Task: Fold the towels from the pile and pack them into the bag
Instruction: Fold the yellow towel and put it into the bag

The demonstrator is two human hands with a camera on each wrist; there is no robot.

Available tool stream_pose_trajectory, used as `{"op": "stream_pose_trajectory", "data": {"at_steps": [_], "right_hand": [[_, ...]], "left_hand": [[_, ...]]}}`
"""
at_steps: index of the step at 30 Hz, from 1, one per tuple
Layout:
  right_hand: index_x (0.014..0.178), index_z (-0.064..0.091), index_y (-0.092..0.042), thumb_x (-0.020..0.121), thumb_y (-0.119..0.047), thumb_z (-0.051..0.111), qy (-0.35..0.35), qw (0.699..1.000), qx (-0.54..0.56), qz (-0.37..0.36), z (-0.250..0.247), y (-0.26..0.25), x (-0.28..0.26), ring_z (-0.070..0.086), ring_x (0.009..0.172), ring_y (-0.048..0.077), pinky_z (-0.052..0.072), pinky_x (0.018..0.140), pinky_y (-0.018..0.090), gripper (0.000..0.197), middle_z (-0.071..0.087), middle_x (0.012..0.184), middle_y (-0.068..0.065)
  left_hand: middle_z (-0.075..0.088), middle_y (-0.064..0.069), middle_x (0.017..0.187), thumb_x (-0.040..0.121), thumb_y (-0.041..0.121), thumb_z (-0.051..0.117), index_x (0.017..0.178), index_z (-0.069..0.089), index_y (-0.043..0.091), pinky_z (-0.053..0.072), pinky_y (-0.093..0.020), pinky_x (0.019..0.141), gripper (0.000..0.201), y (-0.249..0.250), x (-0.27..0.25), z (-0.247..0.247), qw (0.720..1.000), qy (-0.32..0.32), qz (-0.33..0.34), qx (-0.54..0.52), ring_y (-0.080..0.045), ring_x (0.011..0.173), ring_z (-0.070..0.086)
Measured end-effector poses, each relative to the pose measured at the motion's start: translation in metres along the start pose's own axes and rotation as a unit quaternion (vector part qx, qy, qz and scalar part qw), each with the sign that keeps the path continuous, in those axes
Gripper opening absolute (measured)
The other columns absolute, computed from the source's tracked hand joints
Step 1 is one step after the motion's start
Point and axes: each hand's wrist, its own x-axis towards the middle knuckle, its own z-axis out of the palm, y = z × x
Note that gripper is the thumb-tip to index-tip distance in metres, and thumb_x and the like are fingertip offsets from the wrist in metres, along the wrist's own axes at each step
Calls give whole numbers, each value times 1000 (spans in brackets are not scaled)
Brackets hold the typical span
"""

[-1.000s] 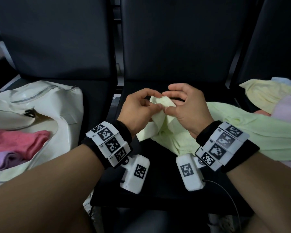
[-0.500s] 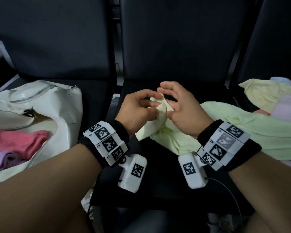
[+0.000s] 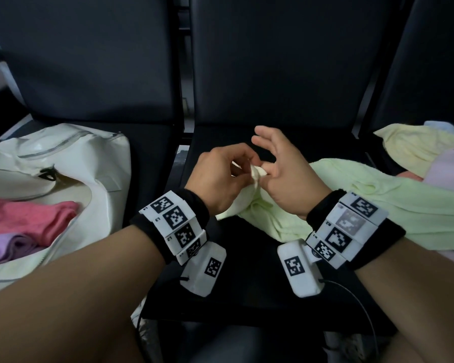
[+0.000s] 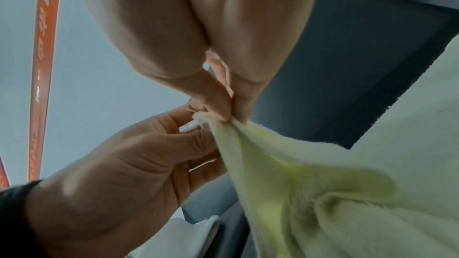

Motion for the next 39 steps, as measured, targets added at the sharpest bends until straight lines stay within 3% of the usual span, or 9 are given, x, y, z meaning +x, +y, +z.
{"op": "stream_pose_trajectory", "data": {"at_steps": [4,7,10,13,16,19,27,33,39], "right_hand": [[149,36,-25,91,7,65,65,998,8,4,-1,0,1,66,115,12,55,99,35,72,48,150,-4],[135,54,-17,88,0,73,101,995,17,12,-4,0,2,72,99,8,58,93,32,53,67,125,-2],[113,69,-16,86,-12,79,105,994,-1,11,-4,1,2,73,91,8,59,91,35,30,75,100,-2],[101,74,-19,81,-26,83,94,996,-3,-2,-1,2,1,74,87,9,61,88,36,23,76,91,-2],[99,75,-19,74,-38,87,78,997,6,-19,1,0,-2,74,87,11,61,86,39,33,77,90,-2],[97,76,-19,72,-35,89,80,996,-8,-34,2,1,-1,74,85,11,61,85,41,32,77,88,-2],[95,77,-23,89,-20,77,119,990,-51,-61,-1,2,2,72,82,6,60,84,33,6,75,83,-8],[84,71,-33,85,-15,81,158,983,-56,-78,-1,0,6,62,66,1,52,68,21,20,68,72,-11],[85,75,-21,79,-15,85,203,978,20,-46,-12,-1,8,73,78,15,61,78,31,13,75,81,-1]], "left_hand": [[60,12,79,84,15,78,78,60,35,41,-16,70,28,-2,2,0,998,18,-20,49,1,66,55],[50,16,89,87,23,76,75,53,40,38,-15,70,31,-4,4,-1,996,41,-11,81,2,72,51],[57,18,88,90,20,71,78,54,39,46,-26,75,28,-5,5,0,996,53,-2,70,0,76,53],[67,12,82,90,20,67,82,57,33,57,-40,77,19,-4,5,-2,996,75,-14,48,-10,79,66],[69,9,77,86,21,73,82,59,29,55,-33,72,17,-2,6,-7,996,90,-22,16,-9,78,67],[71,9,74,82,19,80,84,60,30,48,-22,67,24,0,4,-10,996,83,-27,1,-1,70,65],[72,8,76,76,27,90,86,61,33,52,-24,68,30,6,4,-11,996,88,-21,-21,-1,69,65],[67,17,67,81,36,85,75,69,36,46,-16,59,17,3,6,-20,995,55,-45,63,3,64,61],[66,11,80,86,42,79,82,71,32,47,-25,67,14,-8,9,-31,985,71,-92,131,-8,79,60]]}}
